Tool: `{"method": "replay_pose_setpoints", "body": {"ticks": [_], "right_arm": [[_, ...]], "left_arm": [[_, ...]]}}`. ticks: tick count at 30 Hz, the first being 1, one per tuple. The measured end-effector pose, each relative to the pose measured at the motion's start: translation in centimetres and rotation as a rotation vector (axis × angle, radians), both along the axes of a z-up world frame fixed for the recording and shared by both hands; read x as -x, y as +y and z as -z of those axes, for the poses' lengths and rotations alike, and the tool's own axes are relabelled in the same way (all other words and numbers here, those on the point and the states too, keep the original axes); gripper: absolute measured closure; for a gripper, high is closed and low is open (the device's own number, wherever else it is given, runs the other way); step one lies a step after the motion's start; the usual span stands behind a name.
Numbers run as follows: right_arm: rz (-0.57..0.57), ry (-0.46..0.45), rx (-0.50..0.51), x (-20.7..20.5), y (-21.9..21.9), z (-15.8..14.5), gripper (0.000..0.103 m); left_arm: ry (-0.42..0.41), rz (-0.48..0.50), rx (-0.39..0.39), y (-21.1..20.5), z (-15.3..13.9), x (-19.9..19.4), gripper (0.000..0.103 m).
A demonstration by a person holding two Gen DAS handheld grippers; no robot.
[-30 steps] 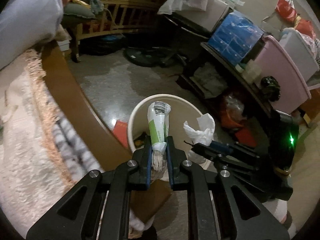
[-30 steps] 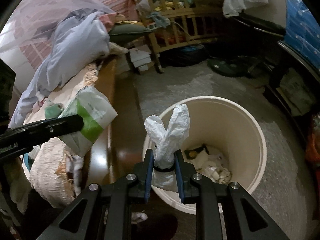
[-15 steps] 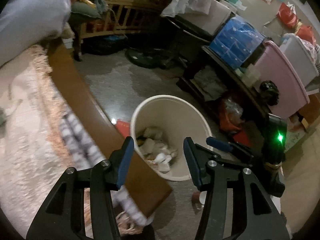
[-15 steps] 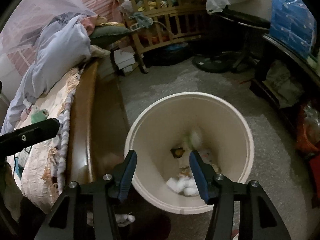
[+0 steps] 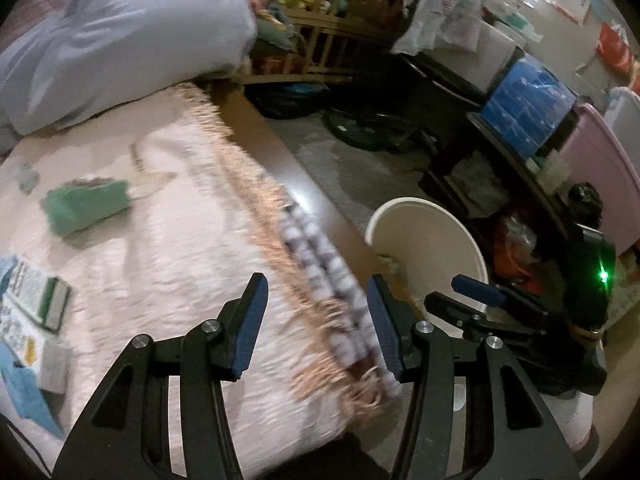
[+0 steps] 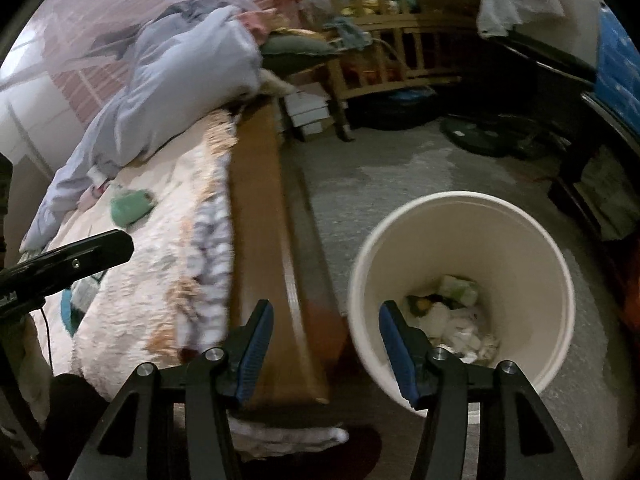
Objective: Collect trash
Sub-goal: 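Return both open tools to the trash pile on the bed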
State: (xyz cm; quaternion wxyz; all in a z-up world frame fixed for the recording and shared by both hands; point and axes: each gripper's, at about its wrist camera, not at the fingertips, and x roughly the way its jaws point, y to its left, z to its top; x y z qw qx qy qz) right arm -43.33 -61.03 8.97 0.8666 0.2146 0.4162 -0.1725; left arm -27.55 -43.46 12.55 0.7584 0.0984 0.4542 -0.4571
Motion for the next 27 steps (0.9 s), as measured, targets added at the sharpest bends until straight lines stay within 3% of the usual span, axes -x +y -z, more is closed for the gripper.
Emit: {"method": "replay_pose_setpoints", "body": {"ticks": [13,27], "right_arm": [[-0.156,-0.02,-0.021,-5.5,6.3,-0.7,0.049],[-0.305,-0.008,-0.017,-10.2,12.2,-0.8,0.046]], "left_arm": [[-0.012,-0.134,-0.04,7.5,0.5,-3.5,0.053],[0.049,-0.251,-0.052,14.7,2.0,-7.1,0.053]]}}
